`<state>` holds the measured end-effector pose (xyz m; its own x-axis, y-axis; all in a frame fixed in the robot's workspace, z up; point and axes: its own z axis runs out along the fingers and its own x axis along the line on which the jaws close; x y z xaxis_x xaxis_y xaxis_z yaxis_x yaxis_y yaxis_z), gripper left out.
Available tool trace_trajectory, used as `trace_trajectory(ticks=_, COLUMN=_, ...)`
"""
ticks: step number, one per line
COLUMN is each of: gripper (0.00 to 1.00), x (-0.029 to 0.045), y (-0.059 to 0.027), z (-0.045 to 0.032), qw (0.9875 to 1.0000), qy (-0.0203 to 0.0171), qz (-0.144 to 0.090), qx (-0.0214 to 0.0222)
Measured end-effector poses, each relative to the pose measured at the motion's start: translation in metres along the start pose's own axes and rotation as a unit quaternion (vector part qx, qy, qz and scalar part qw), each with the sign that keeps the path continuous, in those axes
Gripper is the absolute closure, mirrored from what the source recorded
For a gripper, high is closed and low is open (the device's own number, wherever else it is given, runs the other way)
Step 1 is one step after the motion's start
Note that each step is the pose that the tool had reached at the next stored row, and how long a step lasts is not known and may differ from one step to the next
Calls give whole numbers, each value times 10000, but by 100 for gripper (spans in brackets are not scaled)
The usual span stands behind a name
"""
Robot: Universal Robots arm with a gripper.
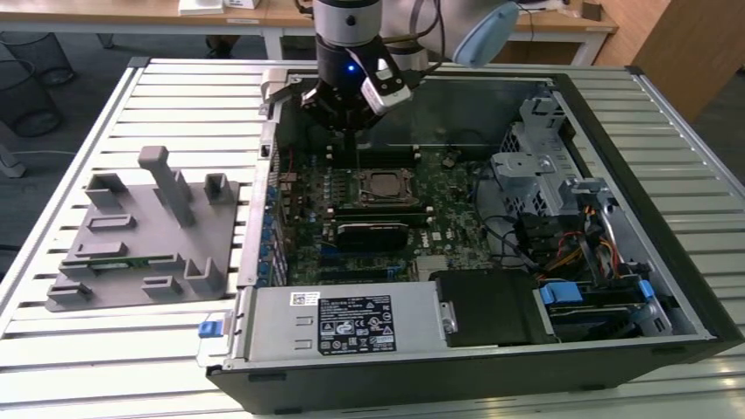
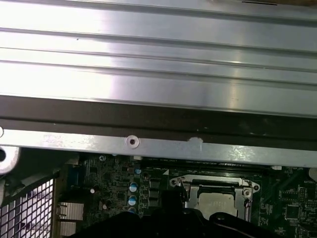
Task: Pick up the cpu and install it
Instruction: 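Install the first cpu locking lever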
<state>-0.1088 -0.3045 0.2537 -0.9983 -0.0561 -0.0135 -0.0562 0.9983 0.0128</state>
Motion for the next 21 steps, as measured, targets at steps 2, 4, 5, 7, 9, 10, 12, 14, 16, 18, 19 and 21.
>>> trace_trajectory(ticks=2, gripper=89, x=-15, y=-1, z=1, qw=10000, qy=-1, qz=0, qx=0)
trace_trajectory(ticks=4, gripper=89, x=-38, y=-2, z=1, qw=10000, qy=0, qz=0, qx=0)
trace_trajectory(ticks=5, gripper=89, x=-56, y=-3, z=2, qw=10000, qy=0, qz=1, qx=0)
trace_trajectory(ticks=7, gripper=89, x=-96, y=-5, z=3, qw=10000, qy=0, qz=0, qx=0)
trace_trajectory(ticks=9, gripper=89, x=-162, y=-9, z=4, qw=10000, qy=0, qz=0, qx=0)
trace_trajectory(ticks=10, gripper=89, x=-180, y=-10, z=5, qw=10000, qy=0, qz=0, qx=0)
trace_trajectory(ticks=12, gripper=89, x=-208, y=-12, z=6, qw=10000, qy=0, qz=-1, qx=0)
trace_trajectory(ticks=14, gripper=89, x=-219, y=-13, z=10, qw=10000, qy=-1, qz=0, qx=-4)
trace_trajectory(ticks=16, gripper=89, x=-223, y=-15, z=18, qw=9999, qy=-5, qz=1, qx=-101)
trace_trajectory(ticks=18, gripper=89, x=-230, y=-22, z=30, qw=9998, qy=-11, qz=3, qx=-211)
trace_trajectory(ticks=19, gripper=89, x=-233, y=-24, z=41, qw=9998, qy=-13, qz=3, qx=-219)
trace_trajectory(ticks=21, gripper=89, x=-249, y=-26, z=53, qw=9998, qy=-12, qz=3, qx=-219)
